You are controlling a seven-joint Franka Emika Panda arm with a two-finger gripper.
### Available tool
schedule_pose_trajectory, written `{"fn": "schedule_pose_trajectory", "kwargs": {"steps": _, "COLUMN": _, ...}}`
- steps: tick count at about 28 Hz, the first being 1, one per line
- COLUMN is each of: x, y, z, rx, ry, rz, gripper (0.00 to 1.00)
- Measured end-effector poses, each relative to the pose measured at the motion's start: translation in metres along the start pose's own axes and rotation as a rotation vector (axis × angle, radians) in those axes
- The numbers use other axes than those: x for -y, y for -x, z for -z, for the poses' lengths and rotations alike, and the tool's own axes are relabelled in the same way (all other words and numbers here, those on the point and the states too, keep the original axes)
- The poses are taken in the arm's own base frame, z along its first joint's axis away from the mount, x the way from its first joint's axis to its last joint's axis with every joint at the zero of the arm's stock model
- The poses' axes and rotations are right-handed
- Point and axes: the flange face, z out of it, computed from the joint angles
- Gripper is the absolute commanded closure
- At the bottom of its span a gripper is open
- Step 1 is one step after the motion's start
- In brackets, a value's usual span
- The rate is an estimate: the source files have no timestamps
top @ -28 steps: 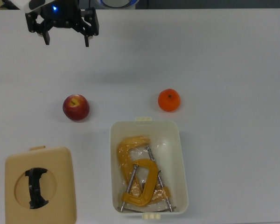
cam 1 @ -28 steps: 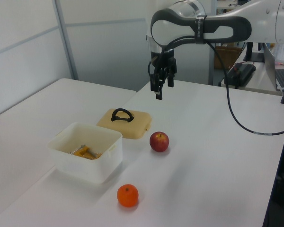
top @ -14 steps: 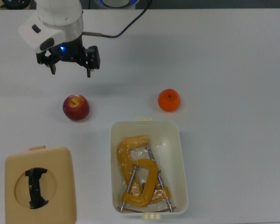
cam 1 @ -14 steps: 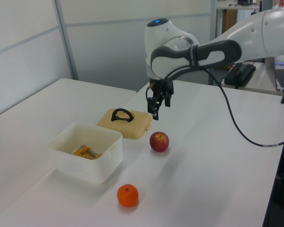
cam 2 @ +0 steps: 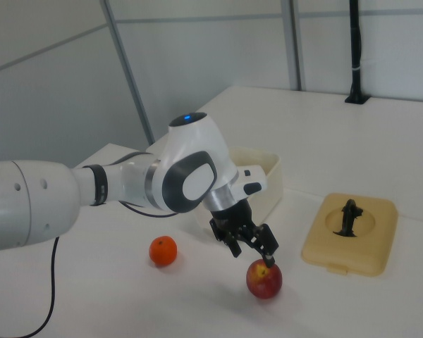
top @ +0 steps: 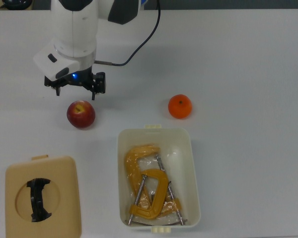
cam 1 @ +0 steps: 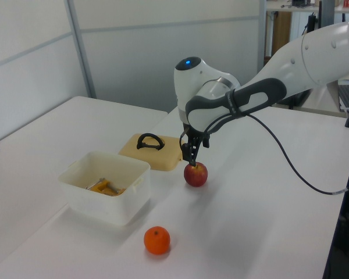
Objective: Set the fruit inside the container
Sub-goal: 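Close the gripper around the red apple and lift it, then carry the apple over the white container and release it inside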
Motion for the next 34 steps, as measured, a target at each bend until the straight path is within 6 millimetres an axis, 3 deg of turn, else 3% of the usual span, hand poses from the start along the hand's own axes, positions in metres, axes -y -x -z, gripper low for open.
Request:
{"fn": "schedule_pose_trajectory", "kwargs": {"steps": 8, "x": 0.006, "y": -0.006, "z": -0.037, "rx": 0.003, "ry": 0.069, "rz": -0.039, "gripper": 0.00}}
{"fn": "schedule_pose_trajectory", "kwargs": {"steps": 27, "x": 0.040, "y": -0.010, "z": -0.088, "rx": 0.012, "ry": 0.152, "rz": -0.063, "gripper": 0.00}}
{"fn": "schedule_pose_trajectory", "kwargs": {"steps": 30, "x": 0.041, "y": -0.009, "z": -0.093, "rx": 0.018, "ry": 0.152, "rz": -0.062, "gripper": 0.25}}
{"fn": "schedule_pose_trajectory", "kwargs": {"steps": 31, "x": 0.041, "y": -0.009, "z": -0.094, "rx": 0.018, "ry": 0.153, "rz": -0.061, "gripper": 0.38}}
{"fn": "schedule_pose_trajectory", "kwargs": {"steps": 32, "x": 0.041, "y": -0.010, "z": -0.094, "rx": 0.017, "ry": 0.155, "rz": -0.060, "gripper": 0.55}}
{"fn": "schedule_pose_trajectory", "kwargs": {"steps": 33, "x": 0.041, "y": -0.010, "z": -0.094, "rx": 0.015, "ry": 0.157, "rz": -0.059, "gripper": 0.88}}
{"fn": "schedule_pose_trajectory", "kwargs": {"steps": 34, "x": 0.041, "y": -0.010, "z": -0.093, "rx": 0.014, "ry": 0.159, "rz": -0.057, "gripper": 1.00}}
